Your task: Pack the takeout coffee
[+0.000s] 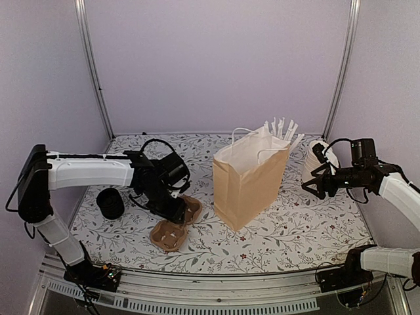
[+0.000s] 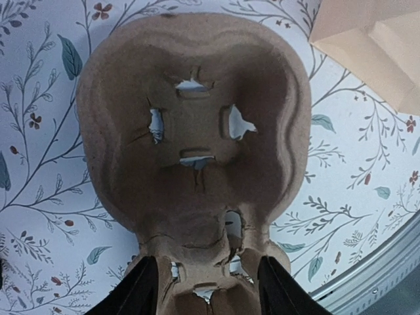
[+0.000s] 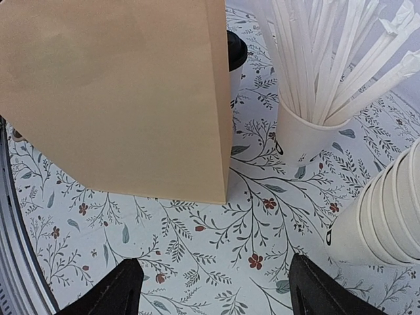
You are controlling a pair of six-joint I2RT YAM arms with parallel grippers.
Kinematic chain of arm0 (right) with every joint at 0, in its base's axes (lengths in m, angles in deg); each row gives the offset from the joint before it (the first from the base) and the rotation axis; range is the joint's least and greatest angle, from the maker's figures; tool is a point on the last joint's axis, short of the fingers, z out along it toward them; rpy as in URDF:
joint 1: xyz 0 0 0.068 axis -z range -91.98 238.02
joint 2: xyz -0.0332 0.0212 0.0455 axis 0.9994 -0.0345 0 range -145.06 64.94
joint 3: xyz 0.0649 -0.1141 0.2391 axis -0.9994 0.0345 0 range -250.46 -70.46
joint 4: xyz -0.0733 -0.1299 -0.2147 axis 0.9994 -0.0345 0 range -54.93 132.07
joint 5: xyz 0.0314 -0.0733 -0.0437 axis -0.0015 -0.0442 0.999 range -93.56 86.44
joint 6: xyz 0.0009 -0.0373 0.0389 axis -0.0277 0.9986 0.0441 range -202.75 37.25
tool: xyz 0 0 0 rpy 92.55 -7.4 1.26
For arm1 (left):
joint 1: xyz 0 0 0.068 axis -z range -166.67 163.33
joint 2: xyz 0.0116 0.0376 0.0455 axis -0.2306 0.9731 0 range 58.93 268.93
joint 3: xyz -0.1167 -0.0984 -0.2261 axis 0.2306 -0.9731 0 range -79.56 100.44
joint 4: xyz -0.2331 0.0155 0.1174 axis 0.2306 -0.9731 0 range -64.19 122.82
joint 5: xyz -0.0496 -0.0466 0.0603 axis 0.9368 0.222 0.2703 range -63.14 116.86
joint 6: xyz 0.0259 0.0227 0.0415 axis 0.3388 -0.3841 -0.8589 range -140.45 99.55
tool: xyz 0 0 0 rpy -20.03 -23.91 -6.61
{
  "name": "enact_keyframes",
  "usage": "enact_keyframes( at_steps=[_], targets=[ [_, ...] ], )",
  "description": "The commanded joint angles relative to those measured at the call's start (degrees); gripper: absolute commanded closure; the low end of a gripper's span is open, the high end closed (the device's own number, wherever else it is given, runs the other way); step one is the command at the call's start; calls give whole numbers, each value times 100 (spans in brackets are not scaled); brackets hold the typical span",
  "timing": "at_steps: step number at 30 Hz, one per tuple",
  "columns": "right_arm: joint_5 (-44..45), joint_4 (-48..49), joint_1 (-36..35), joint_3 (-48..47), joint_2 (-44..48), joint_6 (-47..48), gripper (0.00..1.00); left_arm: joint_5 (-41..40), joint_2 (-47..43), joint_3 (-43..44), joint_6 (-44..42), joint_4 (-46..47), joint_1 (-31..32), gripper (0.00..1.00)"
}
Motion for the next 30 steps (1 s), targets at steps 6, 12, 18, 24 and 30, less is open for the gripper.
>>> enact_keyframes(
  at_steps=[6, 12, 18, 24, 30],
  targets=[
    [-86, -25, 18, 43, 15, 62, 20, -311, 241, -59, 54, 215, 26, 52],
    [-95, -30, 21, 50, -7, 67, 20, -233, 478, -50, 15, 227, 34, 57],
    [-86, -30, 21, 43, -1, 67, 20, -241, 504, -83, 60, 184, 61, 58],
    [-76, -21, 19, 47, 5, 67, 20, -329, 521, -135, 100, 199, 79, 65],
    [-77, -33, 18, 51, 1, 67, 20, -326, 631, -156, 132, 235, 112, 69]
  ],
)
